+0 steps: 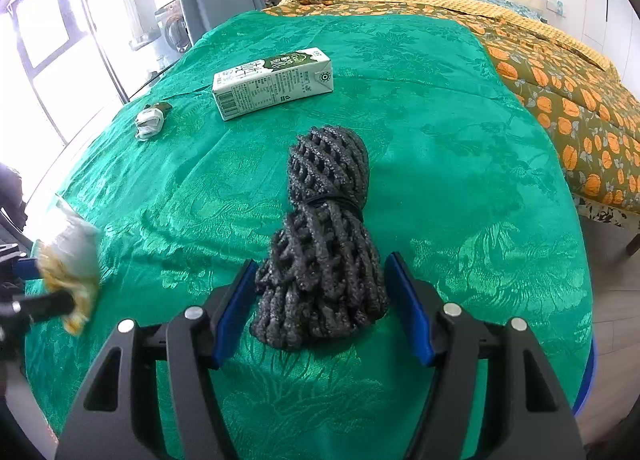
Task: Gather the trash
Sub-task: 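Grasp the black mesh scrubber with the right tool while the left tool grasps the snack wrapper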
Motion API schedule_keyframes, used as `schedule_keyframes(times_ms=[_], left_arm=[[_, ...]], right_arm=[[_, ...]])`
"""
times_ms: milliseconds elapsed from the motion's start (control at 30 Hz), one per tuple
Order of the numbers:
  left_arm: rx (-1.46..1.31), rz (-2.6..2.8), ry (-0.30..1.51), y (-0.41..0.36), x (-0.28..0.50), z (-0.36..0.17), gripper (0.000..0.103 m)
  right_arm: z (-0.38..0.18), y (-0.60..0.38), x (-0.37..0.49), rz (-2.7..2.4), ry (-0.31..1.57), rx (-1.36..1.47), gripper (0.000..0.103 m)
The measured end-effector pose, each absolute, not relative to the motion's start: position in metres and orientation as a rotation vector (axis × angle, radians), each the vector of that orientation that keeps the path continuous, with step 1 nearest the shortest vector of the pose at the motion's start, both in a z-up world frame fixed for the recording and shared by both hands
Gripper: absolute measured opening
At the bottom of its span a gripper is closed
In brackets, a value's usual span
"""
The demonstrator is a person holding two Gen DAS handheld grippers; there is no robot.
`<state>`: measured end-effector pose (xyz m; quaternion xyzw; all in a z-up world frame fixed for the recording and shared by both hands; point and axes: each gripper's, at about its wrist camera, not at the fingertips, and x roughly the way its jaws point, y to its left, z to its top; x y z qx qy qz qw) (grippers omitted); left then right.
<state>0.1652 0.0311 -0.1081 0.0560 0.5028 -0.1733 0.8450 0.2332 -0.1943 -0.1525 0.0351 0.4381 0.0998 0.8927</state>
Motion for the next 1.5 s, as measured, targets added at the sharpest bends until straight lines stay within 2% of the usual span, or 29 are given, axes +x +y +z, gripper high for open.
schedule_keyframes(times_ms=[33,100,200,333,767,833,867,900,1100,1333,1367,1433,1467,1500], left_arm=[[0.128,-0.355,1.042,0.029,0.163,-0.111,0.079],[0.140,-0.330,0.987,0.023,0.162,-0.115,0.091],[0.154,-0.288,0.929,0.019,0.167,-0.121,0.093],[0.143,-0.234,0.947,0.025,0.167,-0.139,0.097],[0.157,-0.271,0.955,0.049,0.114,-0.138,0.097],[0.167,-0.276,0.971,0.049,0.112,-0.135,0.097],[0.172,-0.281,0.970,0.050,0.111,-0.131,0.097],[0.173,-0.285,0.958,0.050,0.110,-0.126,0.097],[0.145,-0.311,0.908,0.045,0.129,-0.105,0.097],[0.172,-0.286,0.934,0.029,0.167,-0.115,0.097],[0.180,-0.280,0.930,0.027,0.169,-0.114,0.097],[0.182,-0.288,0.928,0.024,0.171,-0.114,0.096],[0.179,-0.297,0.930,0.023,0.171,-0.114,0.089],[0.178,-0.306,0.934,0.021,0.172,-0.114,0.077]], right_arm=[[-0.153,-0.194,0.233,0.206,0.909,0.069,0.065],[-0.152,-0.193,0.233,0.203,0.910,0.064,0.065],[-0.153,-0.192,0.233,0.204,0.910,0.065,0.065],[-0.153,-0.193,0.233,0.203,0.910,0.063,0.065],[-0.152,-0.192,0.232,0.203,0.910,0.060,0.066],[-0.151,-0.196,0.229,0.243,0.913,0.090,0.080],[-0.151,-0.199,0.226,0.271,0.922,0.103,0.091],[-0.149,-0.202,0.221,0.290,0.936,0.107,0.096],[-0.125,-0.217,0.228,0.280,0.972,0.171,0.096],[-0.123,-0.205,0.268,0.233,1.068,0.176,0.096],[-0.125,-0.202,0.271,0.237,1.076,0.168,0.093],[-0.127,-0.199,0.273,0.239,1.082,0.142,0.060],[-0.129,-0.198,0.273,0.223,1.085,0.133,0.046],[-0.129,-0.199,0.274,0.219,1.086,0.136,0.039]])
